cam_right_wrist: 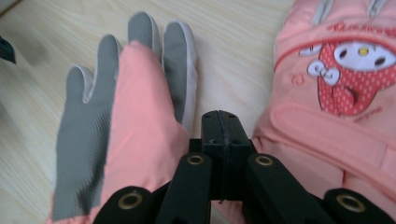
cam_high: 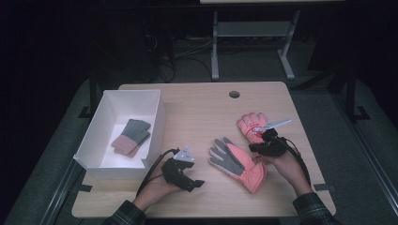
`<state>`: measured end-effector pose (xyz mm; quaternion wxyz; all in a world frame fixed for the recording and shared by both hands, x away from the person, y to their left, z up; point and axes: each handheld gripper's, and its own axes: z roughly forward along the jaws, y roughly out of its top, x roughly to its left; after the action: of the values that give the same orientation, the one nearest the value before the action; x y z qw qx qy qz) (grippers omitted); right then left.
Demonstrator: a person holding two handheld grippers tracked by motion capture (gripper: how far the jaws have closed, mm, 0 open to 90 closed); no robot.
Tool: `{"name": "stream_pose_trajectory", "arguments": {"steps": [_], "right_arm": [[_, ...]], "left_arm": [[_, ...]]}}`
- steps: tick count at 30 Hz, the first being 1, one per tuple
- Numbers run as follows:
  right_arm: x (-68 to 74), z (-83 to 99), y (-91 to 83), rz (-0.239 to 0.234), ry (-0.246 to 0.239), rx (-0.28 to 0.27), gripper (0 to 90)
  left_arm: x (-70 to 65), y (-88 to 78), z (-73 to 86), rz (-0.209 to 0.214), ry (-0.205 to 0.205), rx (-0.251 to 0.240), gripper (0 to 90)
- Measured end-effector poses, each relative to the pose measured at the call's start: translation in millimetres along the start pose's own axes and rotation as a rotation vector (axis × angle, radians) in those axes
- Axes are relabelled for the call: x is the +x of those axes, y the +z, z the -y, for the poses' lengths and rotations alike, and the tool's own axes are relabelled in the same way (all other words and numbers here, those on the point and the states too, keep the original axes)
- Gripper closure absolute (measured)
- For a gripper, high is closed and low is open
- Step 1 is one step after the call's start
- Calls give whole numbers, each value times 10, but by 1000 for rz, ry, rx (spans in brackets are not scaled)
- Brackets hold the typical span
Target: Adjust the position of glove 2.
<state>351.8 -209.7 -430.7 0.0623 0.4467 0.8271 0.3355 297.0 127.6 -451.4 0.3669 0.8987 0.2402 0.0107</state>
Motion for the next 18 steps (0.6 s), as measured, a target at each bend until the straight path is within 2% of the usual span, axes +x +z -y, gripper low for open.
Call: {"name": "stream_pose_trajectory", "arguments": {"steps": [6, 18], "right_arm": [[-71, 101, -75, 17, 8, 5, 900], [-452, 323, -364, 67, 64, -1, 900]], "left_arm": [[5, 9, 7, 1, -4, -4, 172], [2, -4, -2, -1, 1, 2, 172]]}}
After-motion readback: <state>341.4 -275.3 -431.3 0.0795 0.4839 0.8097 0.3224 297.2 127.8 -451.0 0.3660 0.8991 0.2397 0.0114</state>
